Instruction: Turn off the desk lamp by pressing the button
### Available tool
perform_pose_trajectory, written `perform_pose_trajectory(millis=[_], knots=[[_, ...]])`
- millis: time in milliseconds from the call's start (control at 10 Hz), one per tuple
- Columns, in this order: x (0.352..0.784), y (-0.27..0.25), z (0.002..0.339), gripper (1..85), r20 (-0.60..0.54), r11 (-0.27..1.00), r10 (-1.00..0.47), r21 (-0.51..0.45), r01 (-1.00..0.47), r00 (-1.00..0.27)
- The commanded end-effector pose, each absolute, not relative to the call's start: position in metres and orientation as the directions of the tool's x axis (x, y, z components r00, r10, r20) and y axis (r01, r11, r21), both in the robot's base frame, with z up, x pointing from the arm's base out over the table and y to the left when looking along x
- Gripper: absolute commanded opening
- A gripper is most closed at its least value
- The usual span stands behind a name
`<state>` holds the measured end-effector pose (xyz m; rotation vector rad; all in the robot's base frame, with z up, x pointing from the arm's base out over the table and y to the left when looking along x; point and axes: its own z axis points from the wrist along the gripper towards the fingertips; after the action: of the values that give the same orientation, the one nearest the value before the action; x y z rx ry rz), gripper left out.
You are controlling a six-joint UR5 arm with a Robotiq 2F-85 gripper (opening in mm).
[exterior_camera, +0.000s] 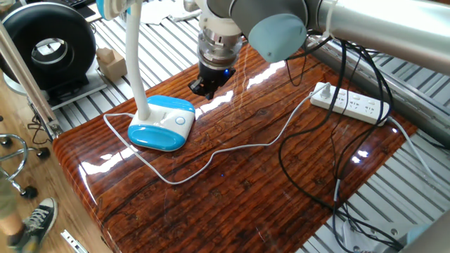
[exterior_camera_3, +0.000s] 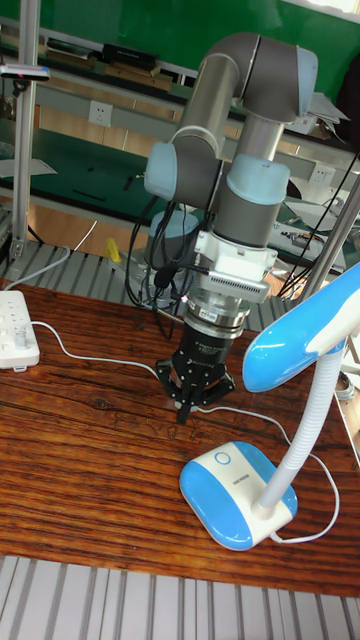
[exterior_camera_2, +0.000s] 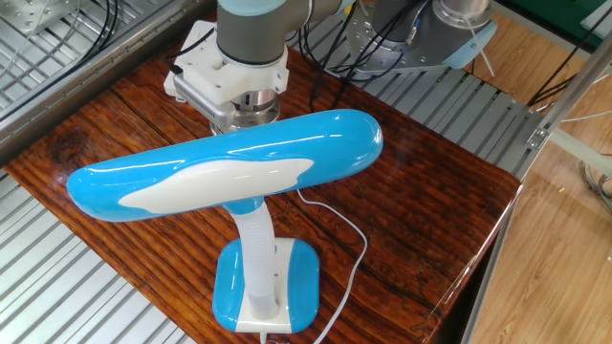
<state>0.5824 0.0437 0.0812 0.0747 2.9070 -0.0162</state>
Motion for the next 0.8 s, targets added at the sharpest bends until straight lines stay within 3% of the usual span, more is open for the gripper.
perform_pose_trajectory(millis=[0,700], knots=[[0.588,0.043,0.076,1.3,-0.237,0.999,0.053,0.017,0.051,-0.970],[0.597,0.036,0.065,1.3,-0.220,0.999,0.051,0.024,0.047,-0.974]])
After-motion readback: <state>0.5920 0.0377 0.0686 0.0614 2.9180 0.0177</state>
